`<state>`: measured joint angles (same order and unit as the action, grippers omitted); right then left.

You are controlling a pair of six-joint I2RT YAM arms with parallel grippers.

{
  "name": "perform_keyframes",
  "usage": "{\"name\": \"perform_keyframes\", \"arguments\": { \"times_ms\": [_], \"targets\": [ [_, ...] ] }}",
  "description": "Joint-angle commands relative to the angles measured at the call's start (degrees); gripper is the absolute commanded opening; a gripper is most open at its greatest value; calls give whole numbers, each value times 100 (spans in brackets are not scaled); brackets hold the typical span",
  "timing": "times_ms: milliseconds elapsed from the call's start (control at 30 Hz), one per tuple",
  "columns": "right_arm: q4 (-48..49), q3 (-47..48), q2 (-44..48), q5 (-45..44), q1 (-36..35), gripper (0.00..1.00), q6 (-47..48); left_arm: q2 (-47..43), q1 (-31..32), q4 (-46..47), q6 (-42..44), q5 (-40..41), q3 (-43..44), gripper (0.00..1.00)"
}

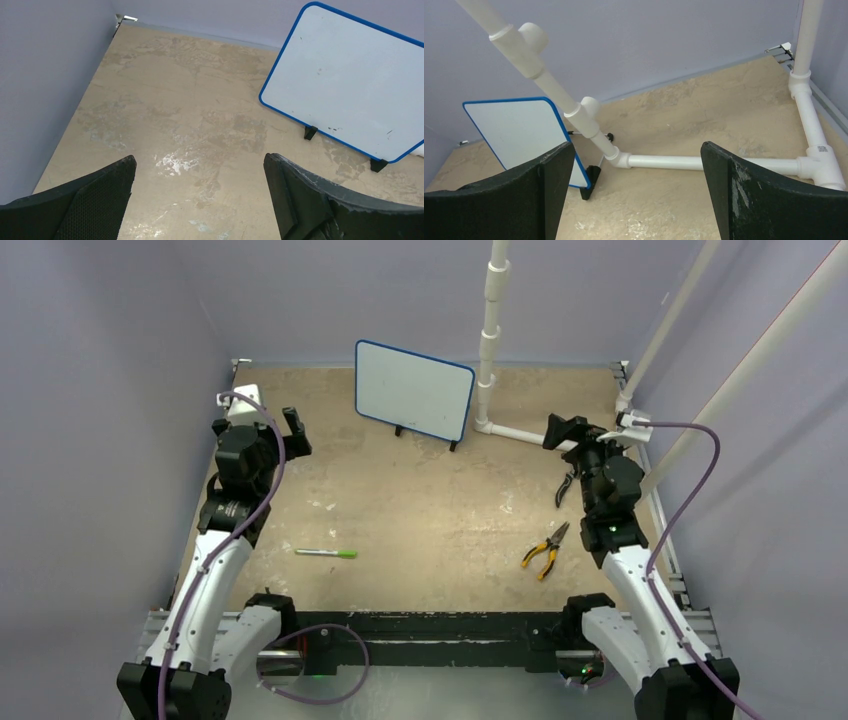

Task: Write a sentence on the whiteboard
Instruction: Move the whiteboard to the center of the board.

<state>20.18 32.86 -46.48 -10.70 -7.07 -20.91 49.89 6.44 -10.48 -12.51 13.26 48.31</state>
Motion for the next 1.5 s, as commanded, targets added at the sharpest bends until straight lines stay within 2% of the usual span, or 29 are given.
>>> {"name": "perform_keyframes", "arguments": {
  "times_ms": [0, 167, 300, 433, 700, 833, 1033, 1233, 1467],
  "targets": [
    [162, 155, -150, 141, 19, 99, 157, 46, -20, 49, -125, -55, 99, 99],
    [-157, 470, -574, -3, -277, 96, 254, 91, -15, 65, -164, -205, 61, 99],
    [-98, 630, -926, -883, -1321, 96, 315, 128, -20, 24, -126, -106, -19, 99],
    [-27, 859, -1734, -1223, -2081, 95, -147, 170, -20, -34, 14, -145, -15, 99],
    [342, 1746, -3863, -1115, -2812, 90, -1020, 309, -17, 41, 86, -674, -66, 99],
    [338, 2253, -4879, -1089, -2905, 87, -1195, 484, -20, -6, 108, -864, -31, 99],
    [108, 2858, -5946, -1290, -2905, 77, -1231, 498, -11, 46, 108, -1093, -52, 99],
    [-106, 3262, -6561, -1453, -2826, 69, -1029, 508, -20, 37, 117, -1090, -50, 99],
    [-16, 3363, -6834, -1388, -2651, 60, -994, 539, -11, 35, 121, -1088, -40, 99]
  ]
}}
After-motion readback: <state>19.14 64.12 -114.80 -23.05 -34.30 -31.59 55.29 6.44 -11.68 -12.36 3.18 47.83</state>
